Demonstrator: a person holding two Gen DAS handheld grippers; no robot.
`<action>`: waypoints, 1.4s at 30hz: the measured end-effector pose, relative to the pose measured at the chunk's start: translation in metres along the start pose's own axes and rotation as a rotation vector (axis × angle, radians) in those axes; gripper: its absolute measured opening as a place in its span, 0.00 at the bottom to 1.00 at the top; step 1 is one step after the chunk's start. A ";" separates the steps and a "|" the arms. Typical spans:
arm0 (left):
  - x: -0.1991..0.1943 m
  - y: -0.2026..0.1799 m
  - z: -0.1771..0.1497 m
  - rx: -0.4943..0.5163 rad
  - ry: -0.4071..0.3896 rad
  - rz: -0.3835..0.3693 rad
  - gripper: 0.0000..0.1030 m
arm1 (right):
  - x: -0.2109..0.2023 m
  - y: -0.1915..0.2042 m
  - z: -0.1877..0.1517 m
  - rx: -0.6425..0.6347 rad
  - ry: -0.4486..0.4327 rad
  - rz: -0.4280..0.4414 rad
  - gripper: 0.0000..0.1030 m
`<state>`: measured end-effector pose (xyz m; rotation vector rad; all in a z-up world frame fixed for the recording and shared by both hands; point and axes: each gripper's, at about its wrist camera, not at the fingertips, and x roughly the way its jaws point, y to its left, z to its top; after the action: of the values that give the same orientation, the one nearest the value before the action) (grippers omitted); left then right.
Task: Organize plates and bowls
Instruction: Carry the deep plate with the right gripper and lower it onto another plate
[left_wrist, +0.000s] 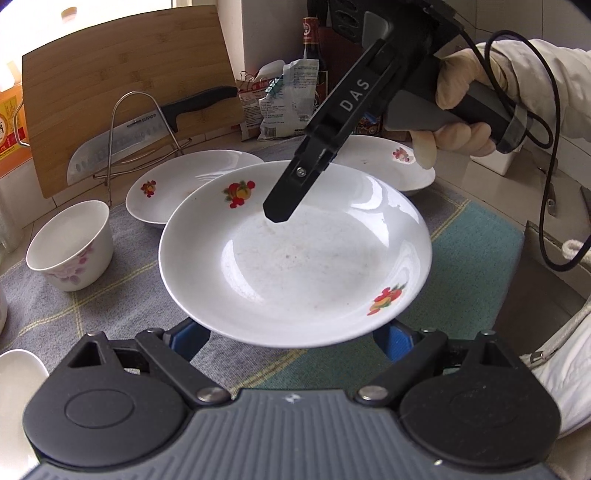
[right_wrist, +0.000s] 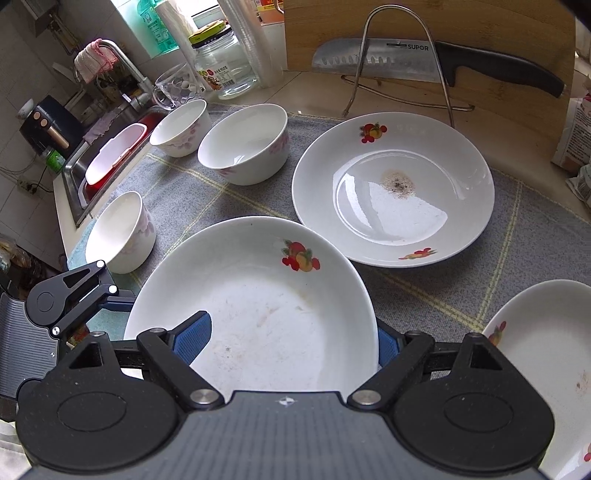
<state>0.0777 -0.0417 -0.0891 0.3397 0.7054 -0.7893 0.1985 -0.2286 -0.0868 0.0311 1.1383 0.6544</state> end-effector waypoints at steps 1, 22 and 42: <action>0.002 -0.002 0.002 0.004 0.001 -0.004 0.91 | -0.003 -0.003 -0.001 0.004 -0.002 -0.003 0.89; 0.052 -0.031 0.055 0.097 -0.003 -0.086 0.91 | -0.056 -0.070 -0.032 0.088 -0.068 -0.068 0.89; 0.103 -0.049 0.092 0.161 0.011 -0.155 0.91 | -0.087 -0.134 -0.055 0.177 -0.110 -0.116 0.89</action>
<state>0.1332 -0.1767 -0.0948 0.4388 0.6863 -0.9953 0.1920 -0.3974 -0.0845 0.1492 1.0801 0.4421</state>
